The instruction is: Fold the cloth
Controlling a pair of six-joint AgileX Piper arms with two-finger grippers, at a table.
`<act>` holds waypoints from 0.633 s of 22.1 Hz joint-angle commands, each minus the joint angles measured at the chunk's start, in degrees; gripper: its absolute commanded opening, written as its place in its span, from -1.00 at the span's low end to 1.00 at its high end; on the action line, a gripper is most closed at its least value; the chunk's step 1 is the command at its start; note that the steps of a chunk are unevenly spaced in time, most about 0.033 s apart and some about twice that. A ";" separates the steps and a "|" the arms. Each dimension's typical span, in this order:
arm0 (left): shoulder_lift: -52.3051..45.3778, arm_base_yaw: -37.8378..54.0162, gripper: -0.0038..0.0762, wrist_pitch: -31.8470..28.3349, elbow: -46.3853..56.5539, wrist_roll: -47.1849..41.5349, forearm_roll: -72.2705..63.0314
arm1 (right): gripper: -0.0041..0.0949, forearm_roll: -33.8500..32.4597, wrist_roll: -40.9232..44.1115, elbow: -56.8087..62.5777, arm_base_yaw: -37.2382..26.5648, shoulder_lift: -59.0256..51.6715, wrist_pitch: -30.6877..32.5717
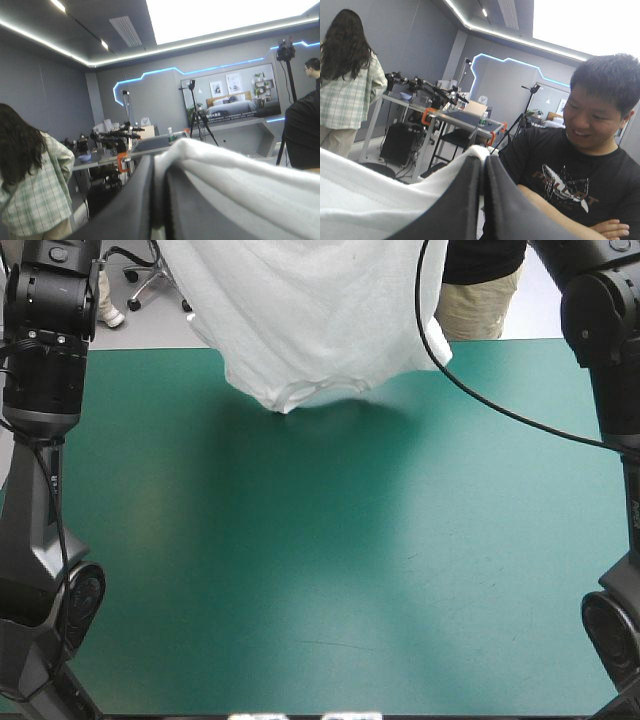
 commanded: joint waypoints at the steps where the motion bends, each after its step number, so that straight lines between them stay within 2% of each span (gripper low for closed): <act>1: -1.57 0.14 -0.93 3.22 -1.33 -0.02 -3.09 | -0.95 -0.82 -0.08 -1.09 -0.48 0.01 1.55; 5: 1.98 0.02 -0.93 19.36 -1.25 2.64 -7.12 | -0.95 -0.12 1.51 0.66 -2.93 3.44 9.67; 6: 4.45 0.02 -0.93 27.98 -1.25 5.92 -9.02 | -0.95 3.45 1.22 2.51 -4.88 4.90 13.40; 7: 5.86 0.02 -0.93 31.86 -0.93 8.31 -10.15 | -0.95 5.79 0.91 4.08 -5.96 5.15 14.77; 8: 6.93 0.02 -0.93 34.75 -0.27 10.34 -11.78 | -0.95 8.04 0.06 6.06 -6.81 5.20 15.66; 10: 7.93 0.02 -0.93 39.58 5.83 13.97 -17.99 | -0.95 19.96 -4.25 14.90 -10.58 4.66 20.21; 12: 7.46 0.02 -0.93 42.86 10.53 16.03 -20.65 | -0.95 24.43 -5.62 22.60 -12.25 3.64 23.97; 14: 5.32 0.02 -0.93 44.60 17.96 17.60 -20.65 | -0.95 25.57 -6.71 31.20 -12.76 1.57 24.42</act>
